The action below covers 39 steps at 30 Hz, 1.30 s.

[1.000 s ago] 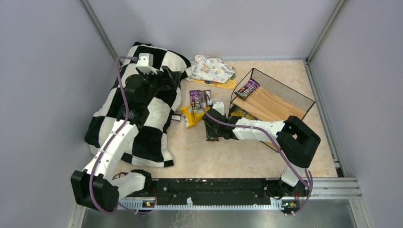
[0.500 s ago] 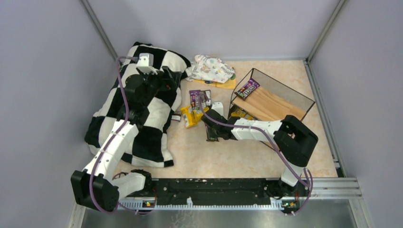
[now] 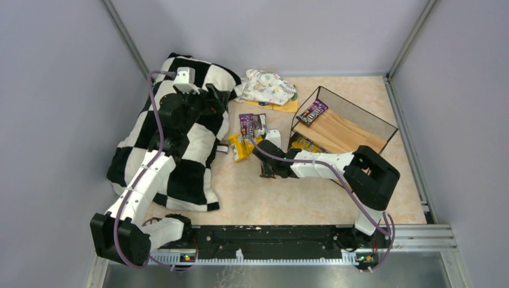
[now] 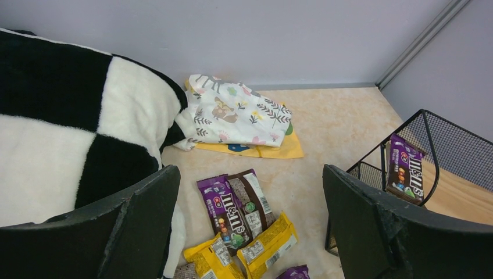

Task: Place and organize the candy bags onto the shelf

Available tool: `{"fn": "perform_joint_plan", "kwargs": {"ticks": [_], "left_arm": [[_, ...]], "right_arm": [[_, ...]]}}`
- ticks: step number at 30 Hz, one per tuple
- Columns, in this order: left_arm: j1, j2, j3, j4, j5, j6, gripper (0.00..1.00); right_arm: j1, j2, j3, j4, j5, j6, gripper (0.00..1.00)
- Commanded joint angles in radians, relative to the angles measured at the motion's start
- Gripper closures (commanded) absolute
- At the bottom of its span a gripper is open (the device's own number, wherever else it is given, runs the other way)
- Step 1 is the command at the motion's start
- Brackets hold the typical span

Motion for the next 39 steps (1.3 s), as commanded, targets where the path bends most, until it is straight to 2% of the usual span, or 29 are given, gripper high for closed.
{"fn": "perform_joint_plan", "kwargs": {"ticks": [1,5,9,13,17,19,22,25,27,29,31,39], "left_arm": [[0.000,-0.006,0.009,0.044,0.002,0.000,0.02],[0.001,-0.008,0.011,0.043,0.001,0.001,0.02],[0.001,-0.011,0.011,0.042,0.000,0.002,0.02],[0.001,-0.016,0.011,0.042,0.002,0.000,0.02],[0.001,-0.017,0.011,0.040,0.004,-0.004,0.02],[0.001,-0.014,0.011,0.040,0.006,-0.007,0.02],[0.001,-0.011,0.011,0.040,0.008,-0.010,0.02],[0.001,-0.010,0.011,0.040,0.013,-0.015,0.02],[0.001,-0.009,0.011,0.040,0.015,-0.018,0.02],[0.000,-0.008,0.008,0.040,0.010,-0.017,0.02],[0.000,-0.006,0.006,0.041,0.003,-0.015,0.02],[0.000,0.005,0.009,0.040,0.015,-0.020,0.02]], "right_arm": [[0.016,0.002,0.029,-0.002,0.042,-0.013,1.00],[0.029,-0.047,0.038,-0.015,0.042,-0.023,1.00],[0.050,-0.163,0.052,-0.050,0.037,-0.046,1.00],[0.052,-0.335,0.053,-0.071,0.003,-0.079,1.00],[0.055,-0.578,0.041,-0.048,-0.023,-0.171,1.00],[0.055,-0.686,0.052,-0.061,0.028,-0.208,1.00],[0.053,-0.789,0.113,-0.159,0.259,-0.230,1.00],[0.049,-0.789,0.197,-0.293,0.489,-0.254,1.00],[0.010,-0.732,0.261,-0.395,0.573,-0.240,1.00],[-0.108,-0.645,0.345,-0.527,0.563,-0.157,1.00],[-0.184,-0.612,0.355,-0.554,0.492,-0.127,1.00],[-0.260,-0.546,0.316,-0.522,0.460,-0.041,1.00]]}}
